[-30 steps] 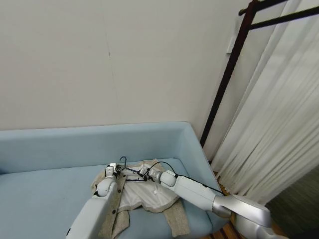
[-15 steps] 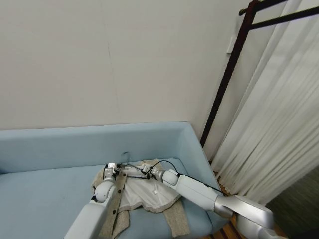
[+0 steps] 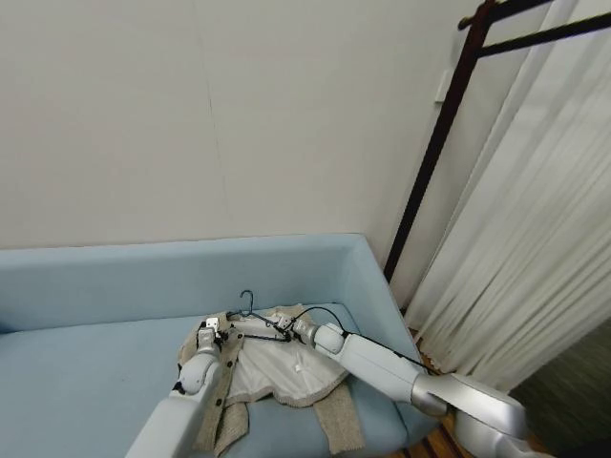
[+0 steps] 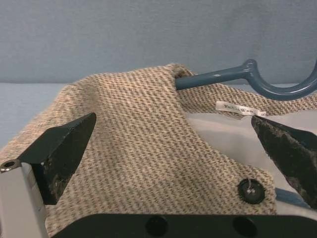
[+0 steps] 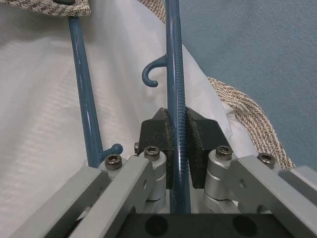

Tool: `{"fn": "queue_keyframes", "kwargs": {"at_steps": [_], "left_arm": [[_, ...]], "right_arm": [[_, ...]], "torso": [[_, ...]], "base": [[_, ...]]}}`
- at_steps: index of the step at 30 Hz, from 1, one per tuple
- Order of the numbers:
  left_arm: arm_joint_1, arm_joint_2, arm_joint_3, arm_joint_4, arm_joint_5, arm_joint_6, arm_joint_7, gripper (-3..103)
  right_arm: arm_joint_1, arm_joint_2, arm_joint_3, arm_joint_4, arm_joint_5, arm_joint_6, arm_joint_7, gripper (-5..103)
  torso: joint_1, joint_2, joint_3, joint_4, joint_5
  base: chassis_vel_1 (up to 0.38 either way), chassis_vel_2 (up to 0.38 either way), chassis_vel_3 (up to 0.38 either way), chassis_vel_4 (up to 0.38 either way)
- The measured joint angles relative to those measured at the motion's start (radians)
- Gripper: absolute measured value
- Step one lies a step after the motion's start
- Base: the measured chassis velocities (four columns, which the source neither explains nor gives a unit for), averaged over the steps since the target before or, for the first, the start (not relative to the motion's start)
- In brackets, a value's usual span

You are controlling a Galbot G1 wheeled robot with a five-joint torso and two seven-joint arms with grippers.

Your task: Pick up the clothes from the sofa and hang them on the clothes hanger.

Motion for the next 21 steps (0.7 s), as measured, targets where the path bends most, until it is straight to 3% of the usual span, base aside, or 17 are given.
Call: {"fn": "queue_keyframes", "kwargs": {"at_steps": [6,12,19,21], "left_arm": [[-0.044,-0.015,0.009,0.067,-0.009,0.023,-0.023,100],[-0.104,-0.038,0.005,0.171,0.0,0.01,-0.036,100],[-0.125,-0.05,0.006,0.197,0.012,0.008,-0.039,103],[-0.12,-0.049,0.006,0.194,0.02,0.016,-0.045,100]], "right_arm": [[0.002,-0.003,-0.01,0.015,0.0,0.0,0.0,8],[0.001,-0.014,-0.019,0.033,0.001,0.0,0.0,8],[0.001,-0.013,-0.027,0.039,0.001,0.0,0.0,8],[0.0,-0.009,-0.028,0.035,0.002,0.0,0.0,8]], "torso": [[0.0,0.0,0.0,0.0004,0.0],[0.0,0.0,0.0,0.0002,0.0],[0.0,0.0,0.0,0.0,-0.0001],[0.0,0.0,0.0,0.0005,0.0]], "base": [[0.0,0.0,0.0,0.0],[0.0,0.0,0.0,0.0],[0.0,0.0,0.0,0.0],[0.0,0.0,0.0,0.0]]}}
